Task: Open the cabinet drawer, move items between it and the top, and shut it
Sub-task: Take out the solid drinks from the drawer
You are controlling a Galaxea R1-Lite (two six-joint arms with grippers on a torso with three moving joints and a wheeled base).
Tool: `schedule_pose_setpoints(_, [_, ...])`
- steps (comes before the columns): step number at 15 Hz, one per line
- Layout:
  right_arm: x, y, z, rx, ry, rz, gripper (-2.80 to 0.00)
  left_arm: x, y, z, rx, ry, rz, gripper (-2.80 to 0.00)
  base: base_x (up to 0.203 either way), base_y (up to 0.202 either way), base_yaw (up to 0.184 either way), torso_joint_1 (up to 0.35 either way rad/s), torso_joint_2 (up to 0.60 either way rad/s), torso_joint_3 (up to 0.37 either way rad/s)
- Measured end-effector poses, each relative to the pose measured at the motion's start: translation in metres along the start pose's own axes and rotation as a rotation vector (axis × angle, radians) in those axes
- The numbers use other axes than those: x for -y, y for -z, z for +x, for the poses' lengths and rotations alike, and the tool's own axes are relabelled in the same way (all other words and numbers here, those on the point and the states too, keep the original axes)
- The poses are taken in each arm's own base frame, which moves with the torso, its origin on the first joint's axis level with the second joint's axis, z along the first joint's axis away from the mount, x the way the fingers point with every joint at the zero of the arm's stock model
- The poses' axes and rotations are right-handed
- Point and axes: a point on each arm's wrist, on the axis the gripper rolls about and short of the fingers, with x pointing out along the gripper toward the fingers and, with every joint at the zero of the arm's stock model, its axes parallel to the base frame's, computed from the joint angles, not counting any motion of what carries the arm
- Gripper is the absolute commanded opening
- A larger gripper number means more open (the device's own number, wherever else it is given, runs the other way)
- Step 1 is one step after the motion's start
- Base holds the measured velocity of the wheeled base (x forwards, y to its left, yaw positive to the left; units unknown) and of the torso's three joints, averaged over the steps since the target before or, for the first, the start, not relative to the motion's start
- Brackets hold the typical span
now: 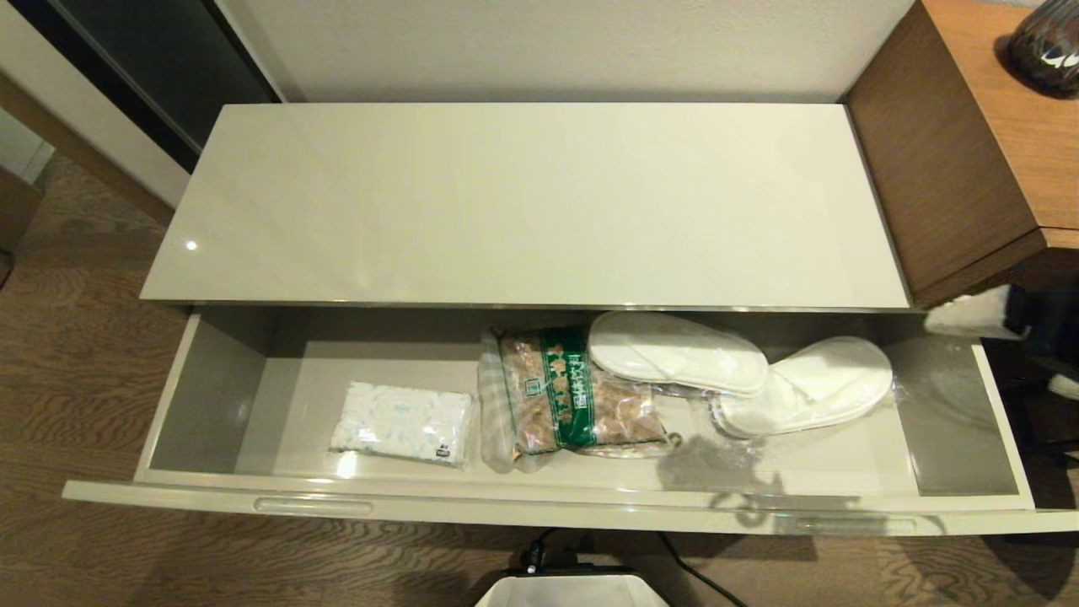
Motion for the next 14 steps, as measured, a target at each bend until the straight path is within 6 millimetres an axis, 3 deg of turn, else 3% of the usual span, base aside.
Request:
schedule_pose_setpoints(4, [0.049, 0.004, -0.055, 0.044, 0.133, -0.043, -2.80, 0.000, 0.000, 0.000, 0.001, -0.001, 0.000, -2.80, 0.000, 0.000, 0.000, 0.000, 0.00, 0.000])
schedule_pose_setpoints(8, [0.077, -0.007, -0.119, 0.169, 0.162, -0.050, -2.80, 0.000, 0.000, 0.000, 0.000, -0.001, -0.001, -2.80, 0.000, 0.000, 0.000, 0.000, 0.00, 0.000])
schedule_pose_setpoints(10, [0.091, 0.002, -0.140, 0.179, 0.221, -0.002, -2.80, 0.000, 0.000, 0.000, 0.000, -0.001, -0.001, -2.80, 0.000, 0.000, 0.000, 0.000, 0.00, 0.000])
schedule_pose_setpoints(12, [0.103, 0.024, -0.143, 0.141, 0.298, 0.067, -2.80, 0.000, 0.000, 0.000, 0.000, -0.001, -0.001, -2.80, 0.000, 0.000, 0.000, 0.000, 0.00, 0.000])
schedule_pose_setpoints(14, [0.114, 0.051, -0.128, 0.068, 0.377, 0.111, -2.80, 0.000, 0.000, 0.000, 0.001, -0.002, -0.002, -2.80, 0.000, 0.000, 0.000, 0.000, 0.00, 0.000])
